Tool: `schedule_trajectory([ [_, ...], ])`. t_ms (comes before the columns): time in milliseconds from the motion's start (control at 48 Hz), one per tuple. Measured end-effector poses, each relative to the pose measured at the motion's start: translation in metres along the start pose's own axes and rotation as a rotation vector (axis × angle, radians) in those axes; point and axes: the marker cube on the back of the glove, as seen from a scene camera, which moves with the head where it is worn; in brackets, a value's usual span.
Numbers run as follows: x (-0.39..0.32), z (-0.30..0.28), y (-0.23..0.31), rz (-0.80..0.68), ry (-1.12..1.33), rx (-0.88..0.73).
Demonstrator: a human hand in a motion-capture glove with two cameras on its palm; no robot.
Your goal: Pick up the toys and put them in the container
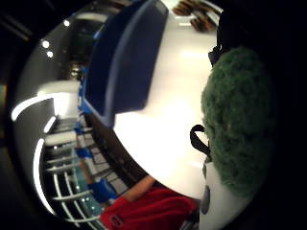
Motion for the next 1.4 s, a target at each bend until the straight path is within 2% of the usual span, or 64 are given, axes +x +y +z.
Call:
schedule_trajectory([
  [229,-0.039,-0.084,-0.045,-0.055,0.045,0.118],
  [479,-0.130,-0.120,-0.100,-0.199,-0.017,0.119],
  [730,-0.174,-0.090,-0.153,-0.129,0.019,0.069],
  [875,-0.180,-0.054,-0.167,-0.232,0.047,0.034],
  [980,-0.199,-0.044,-0.164,-0.270,-0.058,-0.010],
  [1084,-0.190,-0.039,-0.160,-0.273,0.094,-0.079],
  [1167,-0.195,-0.042,-0.150,-0.292,-0.009,-0.126],
  [1292,-0.174,-0.051,-0.134,-0.303,0.025,-0.050],
  [1397,-0.140,-0.058,-0.125,-0.248,0.000,-0.026],
])
